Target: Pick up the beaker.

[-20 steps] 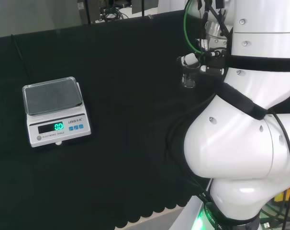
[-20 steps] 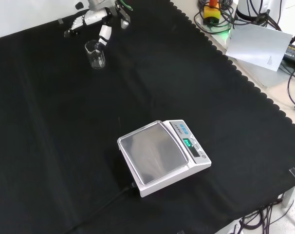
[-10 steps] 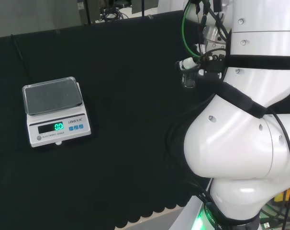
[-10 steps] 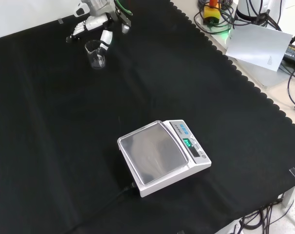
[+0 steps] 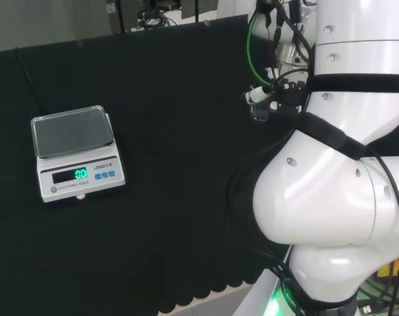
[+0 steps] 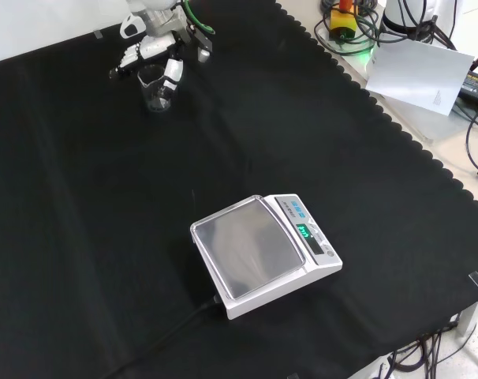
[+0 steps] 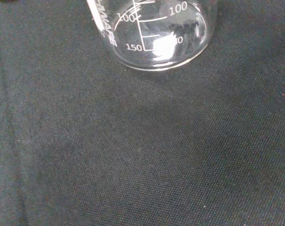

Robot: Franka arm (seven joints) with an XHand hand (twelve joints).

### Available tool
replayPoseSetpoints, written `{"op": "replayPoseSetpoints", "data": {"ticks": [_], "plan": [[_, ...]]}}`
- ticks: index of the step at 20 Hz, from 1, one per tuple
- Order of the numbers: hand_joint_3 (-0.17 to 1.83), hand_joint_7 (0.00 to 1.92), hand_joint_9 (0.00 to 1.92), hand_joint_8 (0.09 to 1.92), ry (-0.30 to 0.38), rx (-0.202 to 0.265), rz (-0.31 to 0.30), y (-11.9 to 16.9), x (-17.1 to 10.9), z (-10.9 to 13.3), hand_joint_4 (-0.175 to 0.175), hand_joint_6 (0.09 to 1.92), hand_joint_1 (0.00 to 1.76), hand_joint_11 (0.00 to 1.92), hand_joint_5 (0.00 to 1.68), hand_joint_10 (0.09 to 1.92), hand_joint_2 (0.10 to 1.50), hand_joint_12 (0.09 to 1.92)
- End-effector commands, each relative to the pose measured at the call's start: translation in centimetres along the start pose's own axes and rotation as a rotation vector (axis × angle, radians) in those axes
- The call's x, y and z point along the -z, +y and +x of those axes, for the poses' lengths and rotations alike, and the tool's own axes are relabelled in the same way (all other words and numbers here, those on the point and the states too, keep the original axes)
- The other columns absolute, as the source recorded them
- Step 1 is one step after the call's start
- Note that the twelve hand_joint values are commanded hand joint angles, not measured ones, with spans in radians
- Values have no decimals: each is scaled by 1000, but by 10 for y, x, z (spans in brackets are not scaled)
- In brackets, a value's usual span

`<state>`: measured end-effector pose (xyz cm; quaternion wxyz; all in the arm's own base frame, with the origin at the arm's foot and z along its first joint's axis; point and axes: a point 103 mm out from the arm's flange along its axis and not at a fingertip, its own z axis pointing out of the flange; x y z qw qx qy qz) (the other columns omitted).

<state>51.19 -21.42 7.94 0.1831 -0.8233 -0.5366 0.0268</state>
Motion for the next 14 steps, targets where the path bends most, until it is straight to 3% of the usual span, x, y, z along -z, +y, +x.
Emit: {"op": "replayPoseSetpoints", "data": {"ticks": [1, 2, 5, 7, 8, 10, 12, 14], "plan": [[367, 250, 575, 797, -10, 4, -67, 0, -1, 5, 23, 87, 784, 363, 317, 788, 736, 1381], [472, 338, 719, 858, -10, 4, -79, 0, -1, 4, 17, 140, 851, 532, 404, 783, 711, 1319], [705, 547, 1044, 1091, -13, 0, -104, 0, 0, 6, -35, 837, 1025, 1036, 473, 850, 679, 1103], [769, 621, 1117, 1269, -12, -2, -117, 1, 1, 7, -76, 1107, 1084, 1213, 508, 971, 687, 1045], [785, 648, 1133, 1339, -12, -3, -121, 1, 1, 7, -93, 1173, 1101, 1263, 529, 1026, 691, 1036], [554, 735, 1210, 1499, -5, -6, -130, 2, 2, 6, -149, 1299, 1104, 1341, 699, 1166, 898, 1101], [368, 761, 1266, 1470, 1, -6, -139, 2, 4, 6, -170, 1374, 1166, 1352, 725, 1237, 1043, 1172], [342, 769, 1298, 1454, 2, -6, -147, 0, 8, 6, -175, 1404, 1192, 1339, 726, 1263, 1072, 1220]]}}
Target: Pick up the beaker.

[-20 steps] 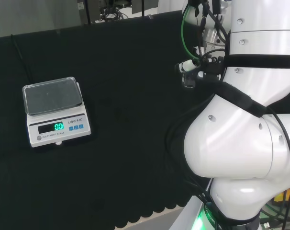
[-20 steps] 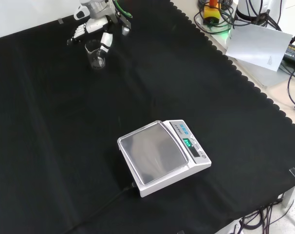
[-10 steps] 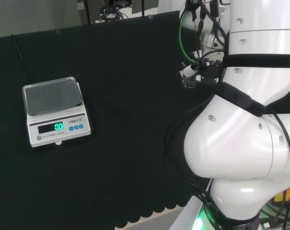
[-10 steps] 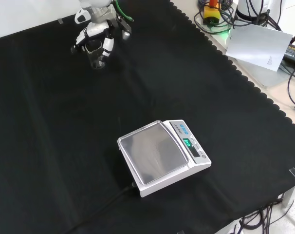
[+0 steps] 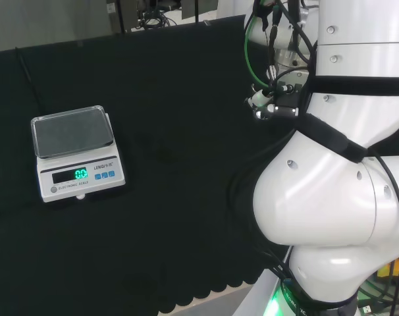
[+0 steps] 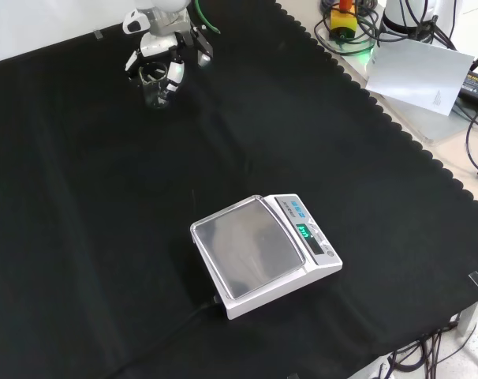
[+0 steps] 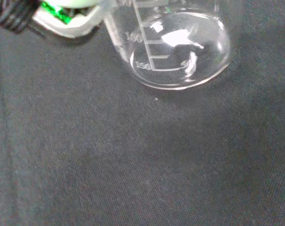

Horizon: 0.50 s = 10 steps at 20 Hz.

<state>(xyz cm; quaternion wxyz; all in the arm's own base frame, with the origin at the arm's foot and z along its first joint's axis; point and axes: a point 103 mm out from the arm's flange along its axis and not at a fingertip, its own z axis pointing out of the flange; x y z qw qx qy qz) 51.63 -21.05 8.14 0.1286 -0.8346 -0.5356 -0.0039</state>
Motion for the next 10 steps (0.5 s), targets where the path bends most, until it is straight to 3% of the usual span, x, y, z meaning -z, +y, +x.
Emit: {"op": "replayPoseSetpoints", "data": {"ticks": [1, 10], "plan": [[354, 770, 1306, 1455, 10, 0, -27, -2, 11, 2, -175, 1413, 1196, 1333, 725, 1269, 1070, 1233], [563, 792, 1323, 1485, 17, 31, -113, -17, 76, 17, -175, 1451, 1206, 1318, 745, 1290, 968, 1270]]}}
